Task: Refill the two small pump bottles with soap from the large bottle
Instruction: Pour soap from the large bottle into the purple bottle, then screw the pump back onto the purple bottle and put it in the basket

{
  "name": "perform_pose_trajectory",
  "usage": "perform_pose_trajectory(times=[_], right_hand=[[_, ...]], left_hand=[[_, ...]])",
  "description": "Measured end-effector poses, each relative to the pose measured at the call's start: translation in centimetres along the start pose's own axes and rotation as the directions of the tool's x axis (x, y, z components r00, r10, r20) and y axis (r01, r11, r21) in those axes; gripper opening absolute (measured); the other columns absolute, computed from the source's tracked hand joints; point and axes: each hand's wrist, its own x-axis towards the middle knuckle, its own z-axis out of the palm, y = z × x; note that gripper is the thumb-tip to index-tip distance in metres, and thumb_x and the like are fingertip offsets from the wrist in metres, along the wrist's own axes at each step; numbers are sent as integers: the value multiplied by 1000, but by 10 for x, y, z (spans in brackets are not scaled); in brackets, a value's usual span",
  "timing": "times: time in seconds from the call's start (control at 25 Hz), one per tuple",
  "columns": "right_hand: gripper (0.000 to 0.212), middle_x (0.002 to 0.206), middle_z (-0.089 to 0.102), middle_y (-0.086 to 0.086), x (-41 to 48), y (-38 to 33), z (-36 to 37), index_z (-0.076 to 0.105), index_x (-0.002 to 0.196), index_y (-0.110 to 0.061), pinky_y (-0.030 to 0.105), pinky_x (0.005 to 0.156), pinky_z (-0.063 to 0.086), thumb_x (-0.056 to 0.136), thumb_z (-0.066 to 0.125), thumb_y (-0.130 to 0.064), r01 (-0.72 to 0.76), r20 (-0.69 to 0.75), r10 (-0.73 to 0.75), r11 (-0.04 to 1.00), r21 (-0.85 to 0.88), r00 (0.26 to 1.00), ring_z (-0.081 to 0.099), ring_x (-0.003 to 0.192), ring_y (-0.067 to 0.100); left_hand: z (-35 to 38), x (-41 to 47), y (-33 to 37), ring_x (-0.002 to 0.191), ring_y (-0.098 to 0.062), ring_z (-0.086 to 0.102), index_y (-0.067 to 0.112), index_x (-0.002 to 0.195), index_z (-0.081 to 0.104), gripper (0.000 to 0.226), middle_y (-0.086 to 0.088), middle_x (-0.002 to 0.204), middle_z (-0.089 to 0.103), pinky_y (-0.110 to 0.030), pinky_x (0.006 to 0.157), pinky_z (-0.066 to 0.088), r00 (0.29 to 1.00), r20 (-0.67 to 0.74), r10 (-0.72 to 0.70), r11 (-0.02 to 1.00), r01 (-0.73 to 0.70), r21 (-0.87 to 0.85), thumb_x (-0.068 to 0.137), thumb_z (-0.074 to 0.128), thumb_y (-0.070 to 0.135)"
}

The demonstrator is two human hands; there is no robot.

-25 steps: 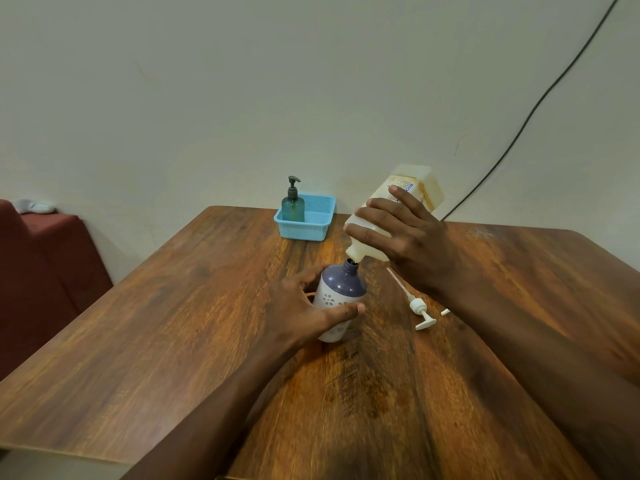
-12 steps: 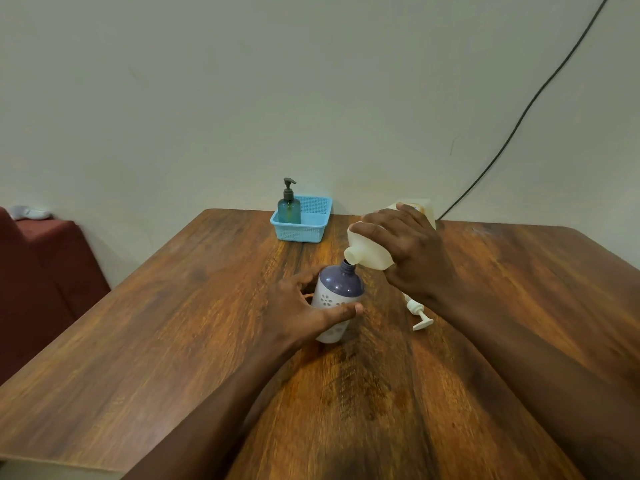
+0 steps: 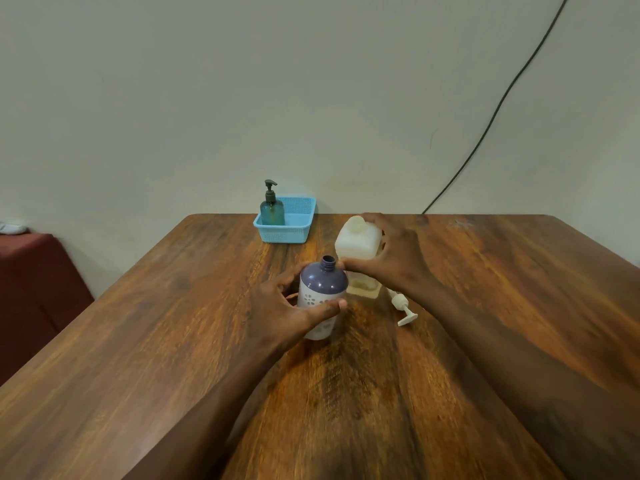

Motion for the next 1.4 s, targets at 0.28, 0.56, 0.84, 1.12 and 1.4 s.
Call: perform_pose_trajectory(times=[0.28,0.56,0.84,1.12,1.4], right_hand=[[86,134,62,3,-2,11,17,56,137,-22,33,87,54,64,95,-47,-218,46,217,976,28,975,50,107,10],[96,140,58,3,2,22,18,47,145,-24,38,92,57,65,95,-44,-239,187,220,967,85,957,60,120,22],[92,136,61,-4,-19,42,-12,43,150,-29,33,94,56,73,81,-65,-349,239,289,898,268,927,61,118,14],[26,102,73,-4,-41,91,-42,73,109,-20,21,72,52,88,80,-34,-468,-31,469,883,31,883,70,94,13],[44,99,76,-12,-62,120,-22,76,113,-30,33,73,58,80,75,-59,-437,149,475,870,-229,867,67,86,8]], left_hand=[[3,4,2,106,9,68,57,117,60,60,33,109,70,-15,84,57,1000,0,-7,1000,7,25,66,90,59],[13,5,-6,112,3,68,53,129,62,75,24,120,72,-33,92,62,998,46,-34,999,33,17,62,83,79],[33,3,19,97,28,59,45,123,59,64,35,108,63,-5,79,52,994,92,-57,998,56,4,69,92,51],[69,6,29,106,13,67,53,117,62,63,41,106,68,-10,82,55,998,47,-31,997,34,-68,65,95,46],[89,13,28,111,0,70,27,133,70,75,14,125,74,-28,90,62,999,43,-21,998,23,-62,67,95,53]])
